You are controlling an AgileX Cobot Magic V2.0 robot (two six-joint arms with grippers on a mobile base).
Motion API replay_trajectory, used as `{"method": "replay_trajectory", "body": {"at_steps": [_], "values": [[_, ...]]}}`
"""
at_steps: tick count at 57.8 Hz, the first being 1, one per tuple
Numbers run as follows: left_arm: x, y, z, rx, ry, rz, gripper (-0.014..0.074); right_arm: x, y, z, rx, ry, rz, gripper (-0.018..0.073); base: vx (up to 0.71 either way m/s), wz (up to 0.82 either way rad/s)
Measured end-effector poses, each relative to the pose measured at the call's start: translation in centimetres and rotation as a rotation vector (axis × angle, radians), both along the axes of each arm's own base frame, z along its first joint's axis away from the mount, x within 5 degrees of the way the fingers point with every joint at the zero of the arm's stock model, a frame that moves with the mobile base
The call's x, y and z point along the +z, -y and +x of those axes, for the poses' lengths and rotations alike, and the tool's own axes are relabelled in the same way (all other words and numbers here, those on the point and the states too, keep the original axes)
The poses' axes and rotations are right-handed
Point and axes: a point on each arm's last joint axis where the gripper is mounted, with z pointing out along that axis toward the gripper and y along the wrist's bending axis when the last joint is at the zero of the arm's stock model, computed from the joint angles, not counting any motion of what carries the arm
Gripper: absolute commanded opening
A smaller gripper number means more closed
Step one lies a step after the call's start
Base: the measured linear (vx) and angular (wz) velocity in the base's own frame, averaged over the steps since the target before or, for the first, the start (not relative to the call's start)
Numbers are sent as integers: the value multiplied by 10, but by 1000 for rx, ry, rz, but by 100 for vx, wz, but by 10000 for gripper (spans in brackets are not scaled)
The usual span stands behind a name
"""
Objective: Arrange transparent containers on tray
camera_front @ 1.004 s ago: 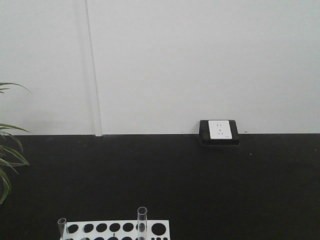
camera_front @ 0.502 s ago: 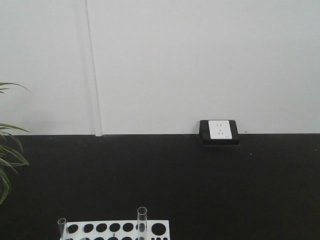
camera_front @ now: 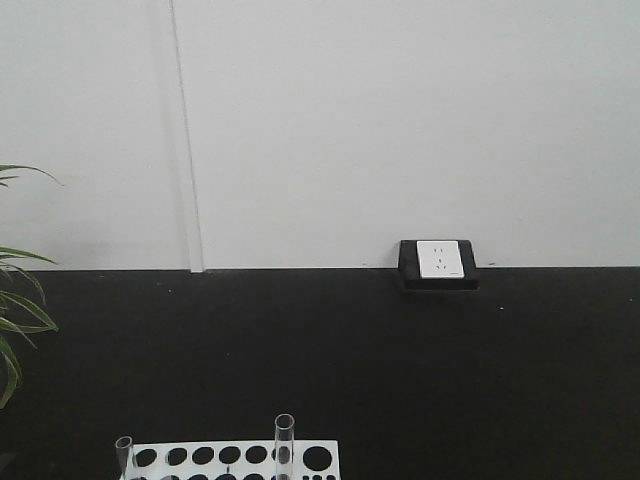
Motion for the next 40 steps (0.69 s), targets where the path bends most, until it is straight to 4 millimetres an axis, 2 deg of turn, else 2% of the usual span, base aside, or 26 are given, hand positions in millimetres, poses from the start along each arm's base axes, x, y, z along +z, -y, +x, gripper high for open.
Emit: {"method": "replay_trajectory", "body": {"at_steps": [10, 16, 27, 40], "values": [[-8, 3, 19, -15, 34, 2, 503, 0, 0, 0, 0, 0, 0, 417, 0, 0], [-15, 11, 27, -64, 42, 16, 503, 0, 0, 0, 0, 0, 0, 417, 0, 0], [-25, 33, 33, -161, 26, -3, 503, -1, 0, 0, -2, -14, 0, 417, 0, 0], [-33, 47, 38, -223, 18, -9, 503, -3, 1, -1, -6, -36, 0, 417, 0, 0]]}}
